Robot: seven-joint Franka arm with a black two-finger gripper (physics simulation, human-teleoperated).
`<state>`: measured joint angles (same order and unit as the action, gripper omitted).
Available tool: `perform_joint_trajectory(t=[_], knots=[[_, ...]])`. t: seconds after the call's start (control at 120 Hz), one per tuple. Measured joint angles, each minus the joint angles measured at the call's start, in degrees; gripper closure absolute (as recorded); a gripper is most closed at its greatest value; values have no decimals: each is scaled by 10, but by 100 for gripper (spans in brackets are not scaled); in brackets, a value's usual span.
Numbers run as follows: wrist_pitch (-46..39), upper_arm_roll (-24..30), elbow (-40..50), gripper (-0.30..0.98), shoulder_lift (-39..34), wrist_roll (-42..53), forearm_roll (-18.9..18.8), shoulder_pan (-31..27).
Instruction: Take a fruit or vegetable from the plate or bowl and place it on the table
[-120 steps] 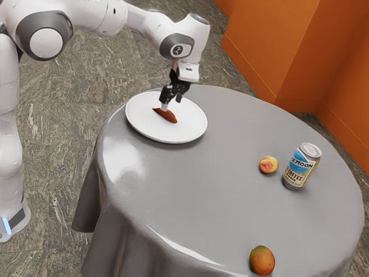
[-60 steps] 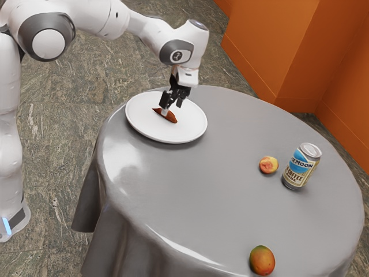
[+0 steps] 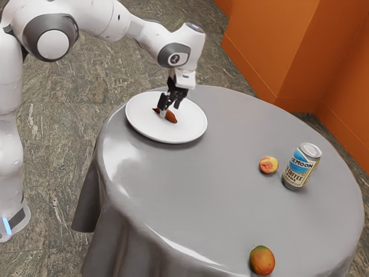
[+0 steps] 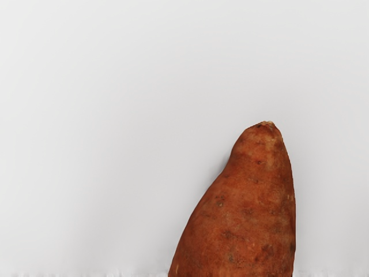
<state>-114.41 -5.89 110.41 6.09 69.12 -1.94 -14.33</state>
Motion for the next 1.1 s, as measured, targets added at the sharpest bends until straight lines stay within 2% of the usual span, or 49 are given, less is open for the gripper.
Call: perform_joint_trajectory(t=[0.15, 0.275, 0.425, 0.617, 0.792, 1.1], knots=[[-4, 0, 0, 12, 5, 1, 0, -1], [-7, 0, 0, 33, 6, 1, 1, -1], [-9, 0, 0, 48, 10, 1, 3, -3], [-6, 8, 0, 52, -12, 0, 4, -5], [6, 95, -5, 52, -46, 0, 5, -21], [14, 169, -28, 52, -42, -1, 5, 56]])
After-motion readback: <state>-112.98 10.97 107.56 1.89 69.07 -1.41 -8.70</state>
